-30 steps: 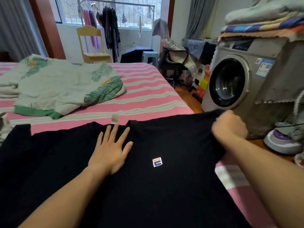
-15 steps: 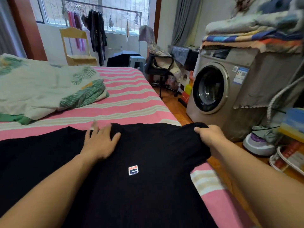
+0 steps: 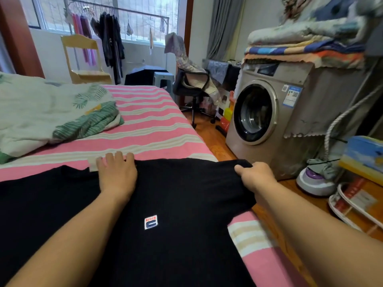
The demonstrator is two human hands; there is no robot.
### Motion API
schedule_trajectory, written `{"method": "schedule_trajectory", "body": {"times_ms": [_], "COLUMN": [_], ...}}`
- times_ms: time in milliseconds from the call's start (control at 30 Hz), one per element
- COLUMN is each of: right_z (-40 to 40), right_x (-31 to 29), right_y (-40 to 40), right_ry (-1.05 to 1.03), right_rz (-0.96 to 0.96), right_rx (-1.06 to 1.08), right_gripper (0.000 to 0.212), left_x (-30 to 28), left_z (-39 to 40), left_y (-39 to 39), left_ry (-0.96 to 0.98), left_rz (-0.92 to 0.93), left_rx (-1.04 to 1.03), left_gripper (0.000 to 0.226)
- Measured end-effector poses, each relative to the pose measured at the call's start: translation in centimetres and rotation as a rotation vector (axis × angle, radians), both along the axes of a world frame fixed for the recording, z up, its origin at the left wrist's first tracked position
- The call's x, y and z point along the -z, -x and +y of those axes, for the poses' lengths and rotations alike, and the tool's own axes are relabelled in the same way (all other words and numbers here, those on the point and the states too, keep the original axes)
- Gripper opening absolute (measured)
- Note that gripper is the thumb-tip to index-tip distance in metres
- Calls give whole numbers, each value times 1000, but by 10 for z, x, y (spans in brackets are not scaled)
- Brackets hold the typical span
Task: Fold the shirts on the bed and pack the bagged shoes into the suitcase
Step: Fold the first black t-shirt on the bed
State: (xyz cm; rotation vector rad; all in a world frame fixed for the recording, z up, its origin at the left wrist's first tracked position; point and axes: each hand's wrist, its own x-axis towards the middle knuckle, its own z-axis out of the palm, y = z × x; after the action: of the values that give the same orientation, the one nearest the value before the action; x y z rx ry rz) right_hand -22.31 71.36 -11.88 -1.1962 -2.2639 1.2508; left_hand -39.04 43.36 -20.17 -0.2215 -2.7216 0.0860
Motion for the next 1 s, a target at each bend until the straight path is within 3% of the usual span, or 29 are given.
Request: {"method": "schedule_trajectory", "body": {"times_ms": [67,100,133,200,267,300,333,400,500,533,600,667,733,767,833,900,1000], "right_z": [1,2,1,-6,-19,-32,-50,-94,-161,-176,-182,-164,-144,-137,-127,-125,-128], "right_x": [-18,-28,-39,-61,-81,-90,-99,-112,-114,-110,-92,-69,-47,-38,-26,-14,6], "right_y": [-9,-14,-20,-29,-27,-22,-18,-12,-25,-35,-62,-105,-166,-197,-255,-299,-349], "right_ry": [234,301,342,214,-142,-211,-181,107,466,432,96,-353,-567,-581,-593,-582,-559], "right_rz": [38,-8,-101,-338,-466,-438,-380,-213,-89,-85,-87,-222,-409,-456,-466,-457,-517], "right_rx": [-105,-168,-231,-341,-362,-381,-432,-637,-918,-934,-845,-778,-754,-732,-657,-609,-565], "right_gripper": [38,38,40,47,48,42,36,33,54,54,40,25,29,33,38,38,35], "left_x": [-13,-19,-24,-35,-52,-62,-70,-83,-87,-82,-70,-62,-55,-55,-55,-48,-43], "left_z": [12,18,23,25,5,-12,-33,-76,-116,-119,-115,-108,-97,-93,-88,-88,-92], "left_y": [-6,-16,-32,-78,-130,-151,-163,-177,-190,-194,-203,-210,-218,-227,-245,-247,-237], "left_ry": [186,185,52,-455,-1099,-1428,-1695,-2028,-2233,-2266,-2318,-2394,-2351,-2216,-1740,-1425,-1150], "left_rz": [85,108,95,-159,-586,-787,-933,-1103,-1211,-1214,-1170,-1066,-896,-798,-600,-533,-577], "left_rx": [108,229,361,476,360,260,163,33,-56,-65,-32,-33,-50,-76,-96,-1,23], "left_gripper": [48,54,55,45,34,31,31,44,64,67,63,54,56,72,96,92,73]}}
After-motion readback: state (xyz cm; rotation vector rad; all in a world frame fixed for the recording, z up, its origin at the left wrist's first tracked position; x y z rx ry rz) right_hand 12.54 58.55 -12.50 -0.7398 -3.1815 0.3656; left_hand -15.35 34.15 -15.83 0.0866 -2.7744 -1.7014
